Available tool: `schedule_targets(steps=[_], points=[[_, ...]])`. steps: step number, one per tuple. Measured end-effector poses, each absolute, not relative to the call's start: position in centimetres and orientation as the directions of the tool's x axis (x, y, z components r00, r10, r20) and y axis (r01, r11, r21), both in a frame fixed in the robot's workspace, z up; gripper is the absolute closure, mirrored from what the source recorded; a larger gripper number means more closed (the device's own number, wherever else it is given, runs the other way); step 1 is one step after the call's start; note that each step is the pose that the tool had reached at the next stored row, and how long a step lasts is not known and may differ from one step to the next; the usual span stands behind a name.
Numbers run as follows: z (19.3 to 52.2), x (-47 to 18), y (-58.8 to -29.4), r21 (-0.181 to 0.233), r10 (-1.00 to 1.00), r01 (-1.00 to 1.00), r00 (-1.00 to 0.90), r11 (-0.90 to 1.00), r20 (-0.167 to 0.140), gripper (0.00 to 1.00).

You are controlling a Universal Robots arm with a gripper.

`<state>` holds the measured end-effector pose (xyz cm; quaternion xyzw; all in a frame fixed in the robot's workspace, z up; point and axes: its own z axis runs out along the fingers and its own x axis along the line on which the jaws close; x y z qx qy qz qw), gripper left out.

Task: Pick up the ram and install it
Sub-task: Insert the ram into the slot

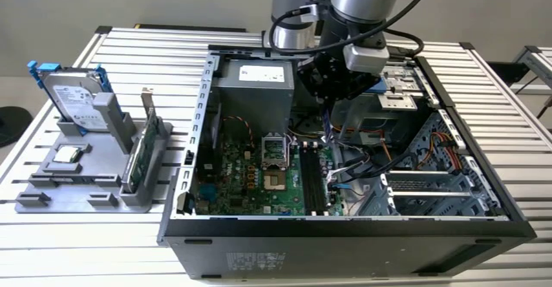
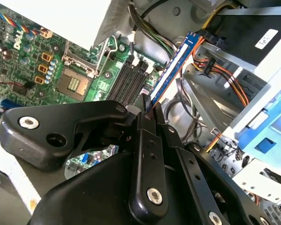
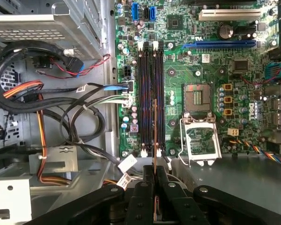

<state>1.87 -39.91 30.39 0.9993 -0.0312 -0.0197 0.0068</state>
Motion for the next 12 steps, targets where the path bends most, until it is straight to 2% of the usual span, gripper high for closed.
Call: schedule_targets(steps=[12], points=[[30.04, 1.87, -39.91, 0.015, -0.063, -0.062, 0.997, -0.998, -0.039, 1.00]])
